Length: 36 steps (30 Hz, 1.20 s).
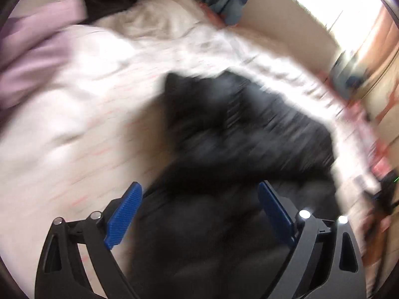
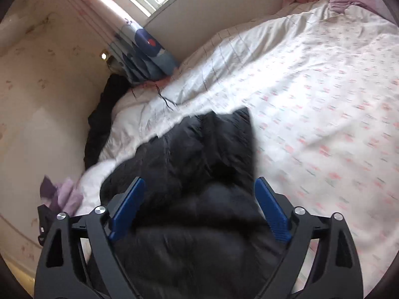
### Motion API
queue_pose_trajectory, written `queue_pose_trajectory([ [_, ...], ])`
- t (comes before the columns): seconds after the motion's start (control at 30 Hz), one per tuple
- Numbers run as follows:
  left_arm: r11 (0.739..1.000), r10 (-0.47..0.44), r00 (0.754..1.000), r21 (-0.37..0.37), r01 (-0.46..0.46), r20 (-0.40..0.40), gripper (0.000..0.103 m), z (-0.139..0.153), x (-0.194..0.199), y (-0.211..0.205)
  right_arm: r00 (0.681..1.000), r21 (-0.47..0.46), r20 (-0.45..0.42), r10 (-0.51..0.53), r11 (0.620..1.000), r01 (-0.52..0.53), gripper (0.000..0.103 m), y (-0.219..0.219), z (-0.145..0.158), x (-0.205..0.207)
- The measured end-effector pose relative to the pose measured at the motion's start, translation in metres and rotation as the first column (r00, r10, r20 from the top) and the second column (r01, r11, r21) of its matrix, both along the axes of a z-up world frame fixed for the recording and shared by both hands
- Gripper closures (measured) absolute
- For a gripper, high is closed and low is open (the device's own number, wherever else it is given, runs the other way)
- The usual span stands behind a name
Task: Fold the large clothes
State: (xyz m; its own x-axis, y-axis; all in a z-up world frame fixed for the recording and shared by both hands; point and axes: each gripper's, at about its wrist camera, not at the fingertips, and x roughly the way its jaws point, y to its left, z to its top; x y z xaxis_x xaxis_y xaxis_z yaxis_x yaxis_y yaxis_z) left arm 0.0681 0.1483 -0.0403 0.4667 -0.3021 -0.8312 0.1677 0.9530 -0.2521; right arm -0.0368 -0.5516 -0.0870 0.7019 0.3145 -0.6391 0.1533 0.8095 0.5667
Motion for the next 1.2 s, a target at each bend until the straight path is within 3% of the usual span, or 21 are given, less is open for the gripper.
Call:
queue_pose_trajectory([
  [0.1,1.000,0.027,0.993,-0.005,-0.027,-0.113,0.012,-0.026,-0.037,0.042,0.993,-0.002,-0.122,0.004,1.000,-0.005,0.016,-0.011,-0.025,-0.045],
  [0.2,0.999,-0.016,0.974,-0.050,0.005,-0.228,0.012,-0.057,-0.074,0.057,0.976,0.170,-0.212,0.058,0.985,-0.021,0.016,-0.018,-0.059,-0.103],
  [0.27,0.995,-0.051,0.966,-0.092,0.028,-0.255,0.012,-0.070,-0.102,0.061,0.963,0.246,-0.252,0.101,0.969,-0.038,0.016,-0.014,-0.074,-0.133],
  [0.37,0.982,-0.090,0.964,-0.184,0.044,-0.249,0.012,-0.070,-0.133,0.068,0.960,0.317,-0.231,0.157,0.945,-0.078,0.016,-0.002,-0.073,-0.166],
  [0.47,0.949,-0.150,0.949,-0.310,0.060,-0.276,0.009,-0.072,-0.157,0.073,0.951,0.436,-0.205,0.232,0.891,-0.124,0.015,0.011,-0.066,-0.190],
  [0.63,0.915,-0.245,0.917,-0.388,0.111,-0.314,0.009,-0.087,-0.185,0.065,0.917,0.443,-0.235,0.322,0.875,-0.194,0.012,0.032,-0.063,-0.207],
  [0.73,0.916,-0.199,0.923,-0.398,0.054,-0.330,0.010,-0.098,-0.189,0.065,0.930,0.484,-0.198,0.310,0.856,-0.183,0.012,0.029,-0.064,-0.210],
  [0.8,0.909,-0.136,0.935,-0.416,-0.013,-0.328,0.024,-0.098,-0.185,0.062,0.939,0.503,-0.173,0.296,0.847,-0.174,0.031,0.025,-0.066,-0.215],
  [0.83,0.906,-0.127,0.936,-0.422,-0.026,-0.329,0.046,-0.097,-0.187,0.062,0.943,0.504,-0.167,0.286,0.847,-0.168,0.060,0.023,-0.066,-0.220],
  [0.87,0.913,-0.112,0.937,-0.408,-0.034,-0.329,0.062,-0.094,-0.188,0.063,0.948,0.513,-0.151,0.280,0.842,-0.167,0.087,0.022,-0.065,-0.222],
  [0.93,0.909,-0.102,0.943,-0.415,-0.040,-0.316,0.083,-0.082,-0.192,0.063,0.962,0.523,-0.085,0.260,0.834,-0.179,0.090,0.020,-0.054,-0.227],
  [0.97,0.908,-0.097,0.947,-0.417,-0.042,-0.307,0.088,-0.075,-0.194,0.062,0.967,0.525,-0.054,0.249,0.831,-0.184,0.093,0.019,-0.046,-0.226],
  [1.03,0.894,-0.106,0.959,-0.448,-0.025,-0.264,0.093,-0.052,-0.196,0.060,0.973,0.531,0.030,0.227,0.821,-0.208,0.095,0.017,-0.021,-0.224],
  [1.1,0.857,-0.120,0.974,-0.515,0.004,-0.194,0.094,-0.016,-0.202,0.056,0.972,0.531,0.105,0.211,0.815,-0.235,0.096,0.018,0.008,-0.221],
  [1.2,0.845,-0.156,0.983,-0.529,0.080,-0.101,0.094,0.030,-0.221,0.052,0.952,0.499,0.201,0.231,0.812,-0.302,0.096,0.016,0.057,-0.234],
])
